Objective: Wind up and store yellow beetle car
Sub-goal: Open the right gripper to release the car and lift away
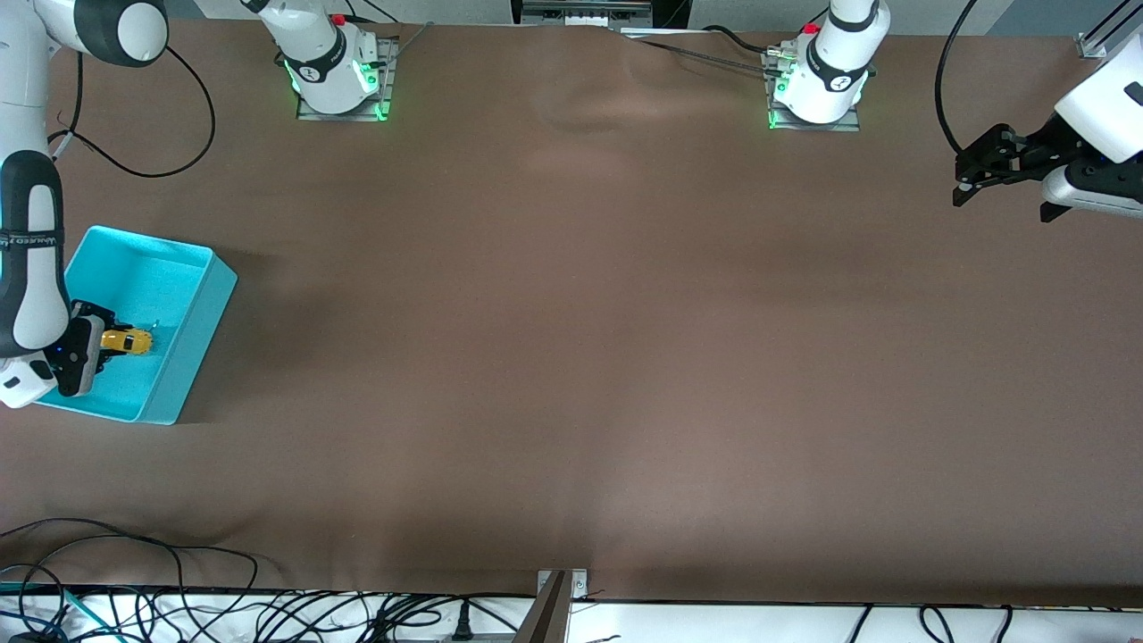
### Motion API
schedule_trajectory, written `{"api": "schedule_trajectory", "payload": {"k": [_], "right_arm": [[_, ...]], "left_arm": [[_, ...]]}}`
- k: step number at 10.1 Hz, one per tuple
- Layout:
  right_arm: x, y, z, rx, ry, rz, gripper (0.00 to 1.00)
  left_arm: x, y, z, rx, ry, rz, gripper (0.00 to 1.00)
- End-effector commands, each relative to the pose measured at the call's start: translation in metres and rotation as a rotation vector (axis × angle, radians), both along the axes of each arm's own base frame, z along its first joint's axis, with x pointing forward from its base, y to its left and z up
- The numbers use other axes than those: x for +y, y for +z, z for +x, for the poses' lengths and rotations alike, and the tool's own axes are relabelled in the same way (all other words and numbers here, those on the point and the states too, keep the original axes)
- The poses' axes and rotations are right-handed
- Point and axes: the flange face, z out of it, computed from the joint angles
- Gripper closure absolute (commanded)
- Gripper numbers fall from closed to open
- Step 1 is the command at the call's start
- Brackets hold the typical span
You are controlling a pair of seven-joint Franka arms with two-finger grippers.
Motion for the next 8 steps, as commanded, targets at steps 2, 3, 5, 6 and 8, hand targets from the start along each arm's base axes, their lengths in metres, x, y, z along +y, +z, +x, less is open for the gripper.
{"api": "schedule_trajectory", "payload": {"k": [2, 3, 5, 6, 8], "right_arm": [[0.001, 0.0, -0.001, -0.023, 0.026, 0.032, 0.43], [0.001, 0.0, -0.001, -0.021, 0.026, 0.036, 0.33], [0.002, 0.001, -0.001, -0.018, 0.027, 0.041, 0.12], [0.005, 0.004, 0.0, -0.022, 0.029, 0.043, 0.04], [0.012, 0.023, 0.004, -0.027, 0.009, 0.076, 0.0]], "left_arm": [[-0.002, 0.008, 0.002, -0.014, 0.008, 0.017, 0.0], [-0.002, 0.007, 0.002, -0.011, 0.008, 0.015, 0.0], [-0.003, 0.007, 0.002, -0.012, 0.007, 0.017, 0.0], [-0.001, 0.007, 0.003, -0.012, 0.01, 0.017, 0.0], [-0.003, 0.007, 0.002, -0.011, 0.007, 0.015, 0.0]]}}
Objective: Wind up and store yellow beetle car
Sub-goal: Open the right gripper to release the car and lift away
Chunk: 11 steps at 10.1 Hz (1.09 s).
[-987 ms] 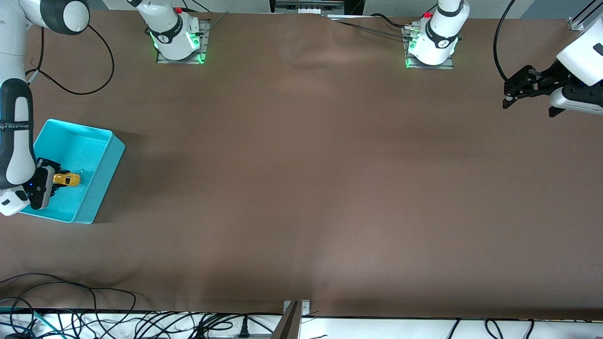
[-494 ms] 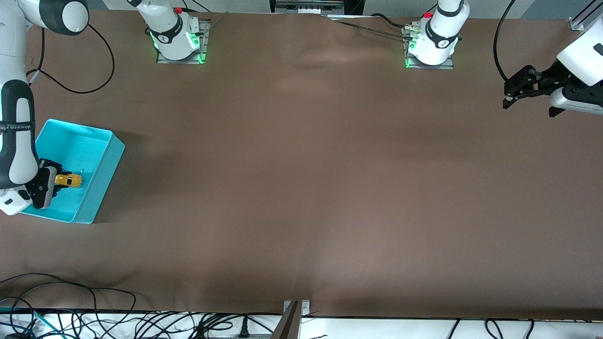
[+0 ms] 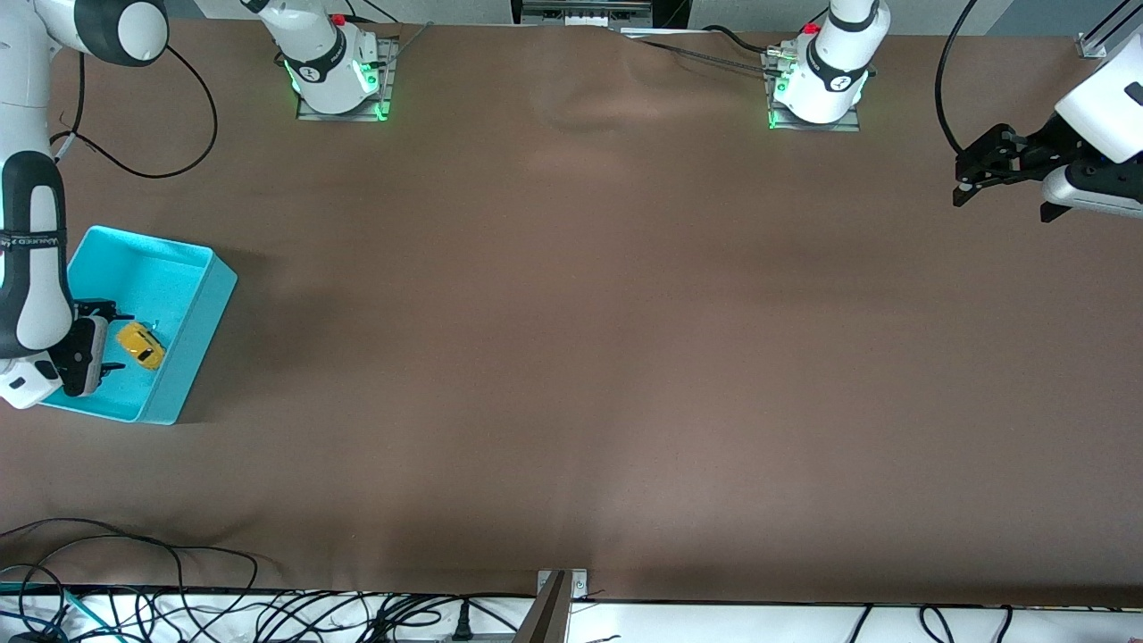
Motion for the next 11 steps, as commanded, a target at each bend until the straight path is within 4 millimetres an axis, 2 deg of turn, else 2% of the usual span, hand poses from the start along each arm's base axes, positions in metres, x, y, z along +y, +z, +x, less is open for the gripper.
{"api": "schedule_trajectory", "payload": {"k": [1, 3, 5, 7, 9, 10, 11], "right_arm": [[0.008, 0.038, 0.003, -0.024, -0.028, 0.064, 0.0], [0.02, 0.087, 0.004, -0.033, -0.169, 0.026, 0.0], [0.046, 0.127, 0.006, -0.026, -0.25, 0.0, 0.0], [0.057, 0.17, 0.002, -0.04, -0.421, -0.048, 0.0], [0.088, 0.215, 0.005, -0.084, -0.565, -0.102, 0.0], [0.108, 0.229, 0.005, -0.08, -0.631, -0.125, 0.0], [0.117, 0.242, 0.002, -0.075, -0.698, -0.135, 0.0]], "left_arm": [[-0.004, 0.007, 0.002, -0.01, 0.005, 0.015, 0.0], [-0.001, 0.007, 0.003, -0.012, 0.01, 0.015, 0.0], [0.001, 0.007, 0.003, -0.012, 0.011, 0.016, 0.0], [0.002, 0.007, 0.003, -0.012, 0.014, 0.014, 0.0], [0.001, 0.007, 0.003, -0.012, 0.014, 0.014, 0.0], [0.001, 0.007, 0.003, -0.012, 0.013, 0.014, 0.0], [0.001, 0.007, 0.003, -0.01, 0.013, 0.014, 0.0]]}}
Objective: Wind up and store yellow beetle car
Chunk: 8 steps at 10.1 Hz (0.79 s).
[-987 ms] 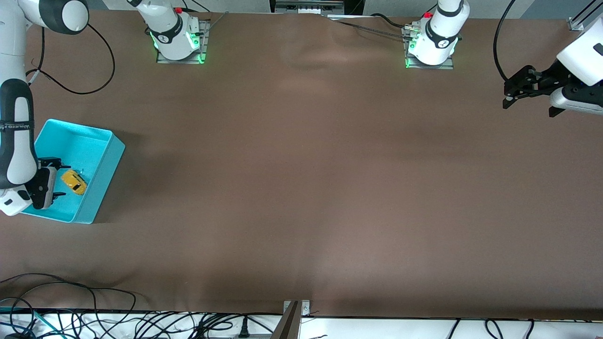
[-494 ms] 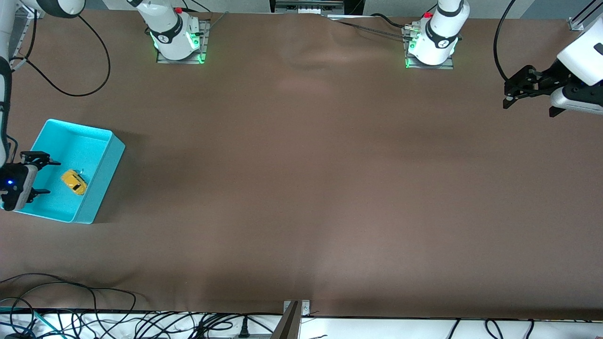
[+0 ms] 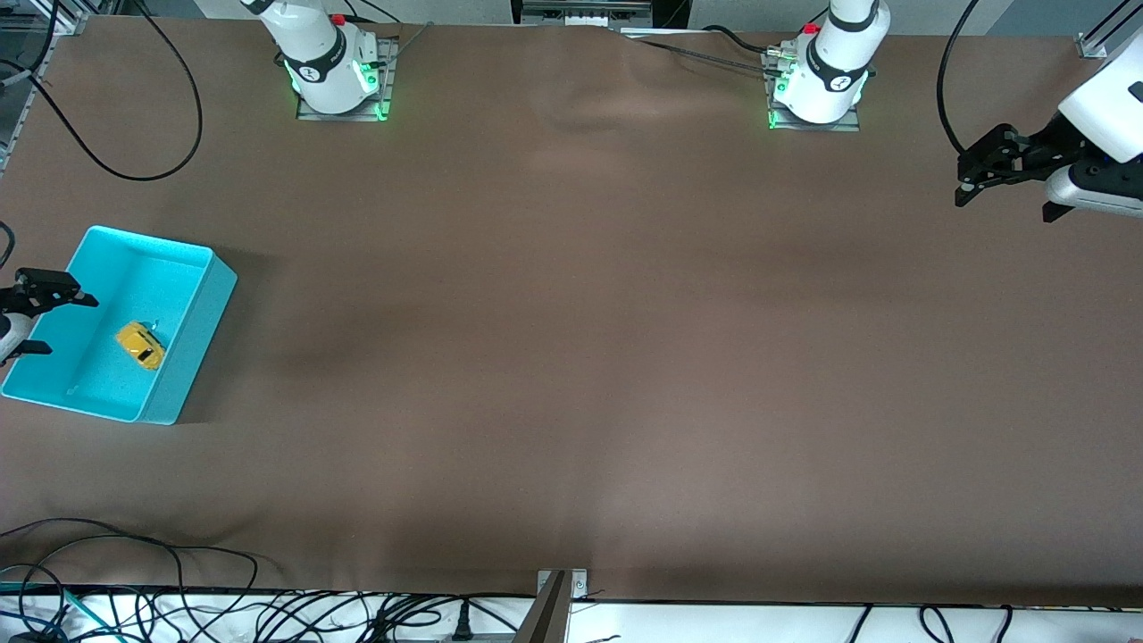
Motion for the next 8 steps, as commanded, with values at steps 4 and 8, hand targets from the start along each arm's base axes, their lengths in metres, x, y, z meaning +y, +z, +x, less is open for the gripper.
{"api": "schedule_trajectory", "payload": {"k": [4, 8], "right_arm": [[0.08, 0.074, -0.01, -0.038, -0.379, -0.077, 0.0], [0.139, 0.115, -0.025, -0.039, -0.583, -0.105, 0.0]], "left_arm": [[0.0, 0.006, 0.002, -0.008, 0.01, 0.017, 0.0], [0.0, 0.006, 0.002, -0.008, 0.01, 0.017, 0.0]]}}
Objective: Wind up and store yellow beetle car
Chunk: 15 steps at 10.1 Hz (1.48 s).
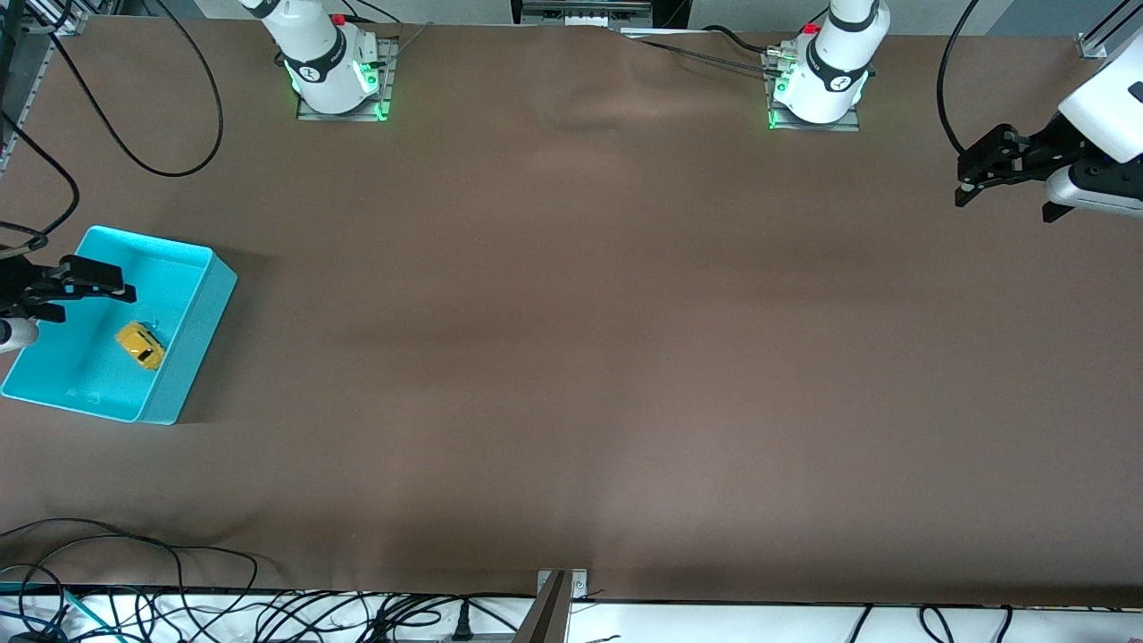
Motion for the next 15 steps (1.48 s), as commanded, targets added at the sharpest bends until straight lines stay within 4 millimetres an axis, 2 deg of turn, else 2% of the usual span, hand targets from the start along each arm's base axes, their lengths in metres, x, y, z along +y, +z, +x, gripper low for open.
{"api": "schedule_trajectory", "payload": {"k": [1, 3, 7, 10, 13, 15], "right_arm": [[0.018, 0.026, -0.02, 0.014, -0.103, -0.01, 0.0], [0.022, 0.043, -0.029, 0.007, -0.108, -0.009, 0.0], [0.048, 0.067, -0.051, -0.011, -0.198, -0.03, 0.0], [0.051, 0.062, -0.09, -0.068, -0.22, -0.046, 0.0], [0.055, 0.07, -0.098, -0.065, -0.212, -0.056, 0.0], [0.053, 0.079, -0.104, -0.067, -0.215, -0.06, 0.0]], "left_arm": [[0.0, 0.006, 0.002, -0.01, 0.01, 0.017, 0.0], [0.0, 0.006, 0.002, -0.009, 0.01, 0.019, 0.0], [0.0, 0.007, 0.002, -0.01, 0.006, 0.022, 0.0], [-0.017, 0.012, -0.003, -0.02, -0.02, 0.024, 0.0], [-0.017, 0.012, -0.004, -0.015, -0.005, 0.017, 0.0], [-0.008, 0.012, -0.003, -0.015, 0.008, 0.016, 0.0]]}}
